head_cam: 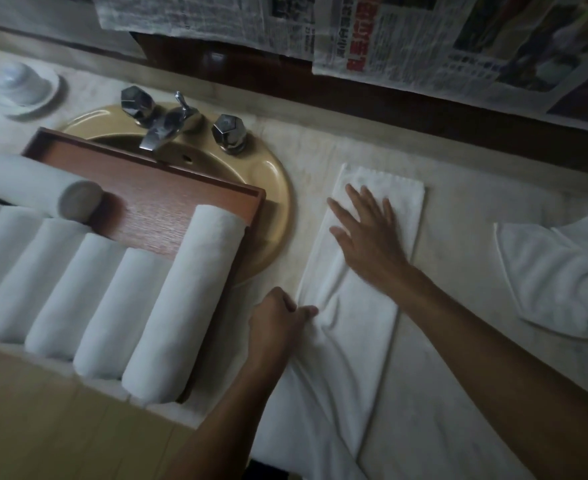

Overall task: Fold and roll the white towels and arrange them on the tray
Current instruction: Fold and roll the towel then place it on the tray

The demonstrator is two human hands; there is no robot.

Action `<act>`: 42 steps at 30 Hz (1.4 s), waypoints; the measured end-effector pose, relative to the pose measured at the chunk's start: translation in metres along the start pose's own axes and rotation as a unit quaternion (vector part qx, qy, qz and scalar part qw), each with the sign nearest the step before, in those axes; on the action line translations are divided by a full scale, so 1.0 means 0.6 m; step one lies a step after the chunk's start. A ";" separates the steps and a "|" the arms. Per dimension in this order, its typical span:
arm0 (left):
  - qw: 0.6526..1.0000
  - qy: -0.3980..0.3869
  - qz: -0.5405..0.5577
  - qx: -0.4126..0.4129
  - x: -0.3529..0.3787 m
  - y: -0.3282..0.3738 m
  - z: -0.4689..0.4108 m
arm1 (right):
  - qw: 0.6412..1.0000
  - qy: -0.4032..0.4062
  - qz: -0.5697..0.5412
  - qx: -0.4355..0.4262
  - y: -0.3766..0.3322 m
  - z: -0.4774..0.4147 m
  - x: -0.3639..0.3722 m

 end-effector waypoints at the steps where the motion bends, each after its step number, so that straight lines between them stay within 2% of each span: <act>1: 1.000 0.000 0.000 0.007 -0.001 0.001 0.000 | 1.000 -0.004 -0.008 -0.022 -0.025 0.025 0.000; 3: 0.999 -0.005 -0.019 0.031 -0.001 0.007 0.006 | 0.997 -0.036 0.012 -0.071 -0.062 0.082 0.014; 5: 0.999 -0.036 -0.009 0.022 0.005 0.004 0.016 | 0.995 -0.046 0.042 -0.078 -0.056 0.106 0.025; 7: 0.986 -0.118 0.096 -0.071 0.020 -0.013 0.039 | 0.996 -0.041 0.049 -0.061 -0.035 0.090 0.028; 9: 0.955 -0.190 0.175 -0.149 0.027 -0.024 0.070 | 0.996 -0.048 0.049 -0.062 -0.022 0.065 0.028; 11: 0.961 -0.176 0.160 -0.145 0.016 -0.038 0.083 | 0.995 -0.054 0.050 -0.065 -0.010 0.046 0.027; 15: 0.995 -0.061 0.064 -0.053 -0.013 -0.061 0.069 | 0.995 -0.052 0.059 -0.059 0.010 0.021 0.024; 18: 0.999 -0.034 -0.026 0.033 -0.012 -0.057 0.067 | 0.996 -0.057 0.051 -0.055 0.011 0.017 0.026; 20: 0.998 -0.015 -0.048 0.049 -0.014 -0.055 0.066 | 0.996 -0.062 0.050 -0.046 0.011 0.015 0.027; 23: 0.998 -0.020 -0.047 0.039 -0.010 -0.056 0.065 | 0.999 -0.015 0.050 -0.010 0.001 0.020 0.005; 26: 0.997 -0.029 -0.050 0.046 -0.011 -0.052 0.063 | 0.998 0.057 0.013 -0.029 -0.046 0.070 -0.022; 30: 0.996 -0.060 -0.051 0.040 -0.009 -0.050 0.065 | 0.998 -0.028 0.034 -0.038 -0.064 0.146 0.007; 33: 0.986 -0.123 0.075 -0.089 -0.008 -0.070 0.070 | 0.997 -0.033 0.060 -0.030 -0.040 0.127 0.009; 34: 0.982 -0.129 0.092 -0.107 -0.013 -0.072 0.071 | 0.997 -0.034 0.064 -0.029 -0.035 0.117 0.009; 35: 0.988 -0.115 0.066 -0.078 -0.022 -0.070 0.066 | 0.997 -0.035 0.067 -0.028 -0.031 0.109 0.010; 37: 0.995 -0.066 -0.050 0.046 -0.043 -0.055 0.065 | 0.996 -0.031 0.073 -0.027 -0.024 0.100 0.014; 39: 0.993 -0.052 -0.061 0.083 -0.049 -0.051 0.074 | 0.996 -0.024 0.077 -0.027 -0.022 0.097 0.015; 41: 0.992 -0.105 0.065 -0.013 -0.044 -0.055 0.082 | 0.997 -0.021 0.075 -0.027 -0.023 0.095 0.014; 42: 0.979 -0.135 0.134 -0.078 -0.034 -0.058 0.087 | 0.997 -0.019 0.074 -0.027 -0.023 0.094 0.013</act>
Point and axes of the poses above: each hand's wrist, its own z-axis away from the middle knuckle, its own x-axis out of the palm, y = z × x, the point moved 8 cm from there along -z, towards the middle knuckle, and after that the axes turned 13 degrees about y, right-handed, at the moved point
